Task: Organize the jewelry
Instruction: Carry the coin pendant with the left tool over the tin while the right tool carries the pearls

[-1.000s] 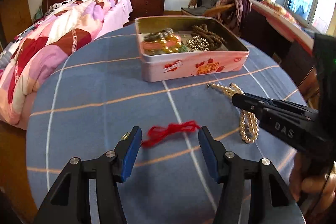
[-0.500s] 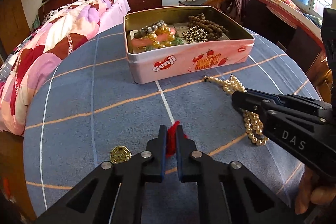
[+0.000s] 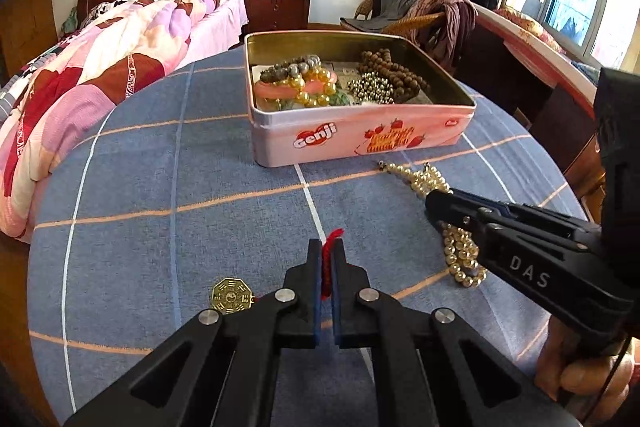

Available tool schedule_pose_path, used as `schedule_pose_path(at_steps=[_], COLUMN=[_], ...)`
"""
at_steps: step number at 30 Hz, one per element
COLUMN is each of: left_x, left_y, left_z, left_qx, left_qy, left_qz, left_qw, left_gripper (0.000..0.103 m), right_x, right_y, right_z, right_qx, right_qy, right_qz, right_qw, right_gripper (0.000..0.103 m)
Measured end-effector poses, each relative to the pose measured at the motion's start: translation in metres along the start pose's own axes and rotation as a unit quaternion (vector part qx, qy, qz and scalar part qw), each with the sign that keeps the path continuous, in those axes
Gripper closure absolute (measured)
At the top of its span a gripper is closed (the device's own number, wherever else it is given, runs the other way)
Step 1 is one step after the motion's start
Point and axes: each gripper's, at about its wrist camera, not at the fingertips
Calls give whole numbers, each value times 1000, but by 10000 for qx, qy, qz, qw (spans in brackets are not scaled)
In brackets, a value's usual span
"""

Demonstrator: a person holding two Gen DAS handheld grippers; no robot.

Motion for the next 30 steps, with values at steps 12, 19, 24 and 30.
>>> schedule_pose_path(at_steps=[12,19,24,30], left_x=[-13,-14,-12,-12], left_y=[33,61,64,65], left_z=[8,31,44,46], left_qx=[292,497,481,499], left_qy=[167,329,450,517], left_qz=[-521,-967,-1033,-1067], left_qw=[9981,9935,9925,9917], left_gripper=[101,101,101,101], right_x=[-2,-9,-15,-14], right_y=[16,47,52,13], right_z=[-9,-10,-10,-13], right_qx=[-113,-141,-128,127], right_qy=[-280,-312,-239,-59], right_qz=[-290,-640,-685,67], right_qw=[9991,9974,9973,9999], right_gripper=[86,91,88,58])
Point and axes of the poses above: each gripper's, at about its wrist camera, not at the fingertips, and y roughly against the way its jaws point, z to its left, x to its underside, and after that the axes turned 6 degrees about -x, right-handed
